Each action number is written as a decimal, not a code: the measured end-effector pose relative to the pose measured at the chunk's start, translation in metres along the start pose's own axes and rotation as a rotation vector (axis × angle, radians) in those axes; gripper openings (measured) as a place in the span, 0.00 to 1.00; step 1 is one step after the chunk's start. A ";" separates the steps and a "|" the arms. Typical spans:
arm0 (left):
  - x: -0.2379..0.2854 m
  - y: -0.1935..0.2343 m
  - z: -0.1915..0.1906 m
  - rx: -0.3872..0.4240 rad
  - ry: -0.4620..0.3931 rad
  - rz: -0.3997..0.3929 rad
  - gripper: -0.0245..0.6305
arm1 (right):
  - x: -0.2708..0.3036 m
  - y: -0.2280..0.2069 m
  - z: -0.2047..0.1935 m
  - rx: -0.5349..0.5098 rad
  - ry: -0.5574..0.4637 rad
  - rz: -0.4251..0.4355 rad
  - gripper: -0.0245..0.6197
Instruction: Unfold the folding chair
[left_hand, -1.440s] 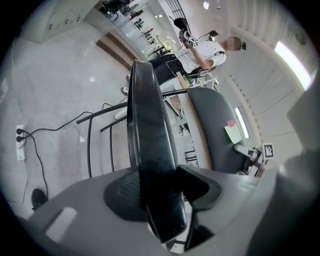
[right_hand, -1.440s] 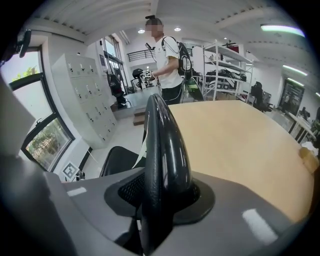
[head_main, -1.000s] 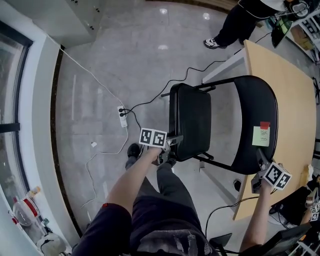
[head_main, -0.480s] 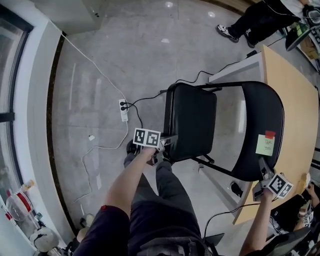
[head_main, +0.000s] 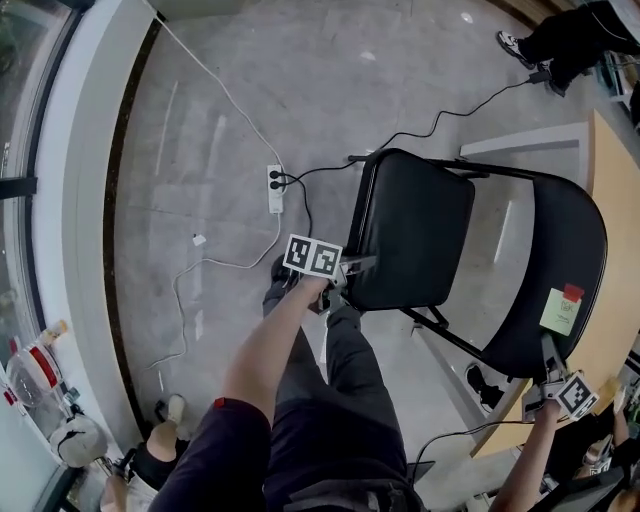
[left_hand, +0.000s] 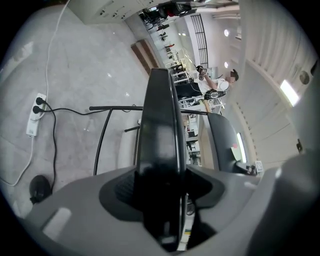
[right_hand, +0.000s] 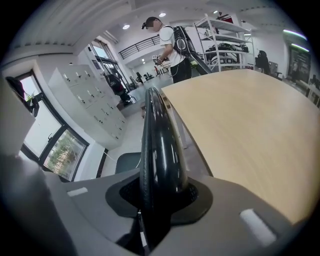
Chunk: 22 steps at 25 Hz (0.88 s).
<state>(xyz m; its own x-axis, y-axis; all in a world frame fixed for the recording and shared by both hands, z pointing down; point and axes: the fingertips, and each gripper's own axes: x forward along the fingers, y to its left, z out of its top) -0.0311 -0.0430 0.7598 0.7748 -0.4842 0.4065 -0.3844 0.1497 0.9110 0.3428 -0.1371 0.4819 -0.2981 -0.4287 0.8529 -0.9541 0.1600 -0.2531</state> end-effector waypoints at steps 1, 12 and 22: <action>-0.001 0.006 0.001 -0.002 -0.003 0.006 0.40 | 0.002 0.001 -0.003 0.011 0.005 0.000 0.20; -0.013 0.056 0.003 -0.018 -0.023 0.000 0.42 | 0.019 0.017 -0.016 0.011 0.049 0.030 0.20; -0.015 0.086 0.004 -0.022 -0.058 -0.004 0.44 | 0.041 0.035 -0.025 0.086 0.041 0.141 0.21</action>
<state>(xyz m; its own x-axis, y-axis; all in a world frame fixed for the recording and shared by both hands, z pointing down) -0.0773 -0.0261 0.8322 0.7455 -0.5339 0.3990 -0.3698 0.1668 0.9140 0.2978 -0.1271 0.5198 -0.4298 -0.3704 0.8235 -0.9022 0.1389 -0.4084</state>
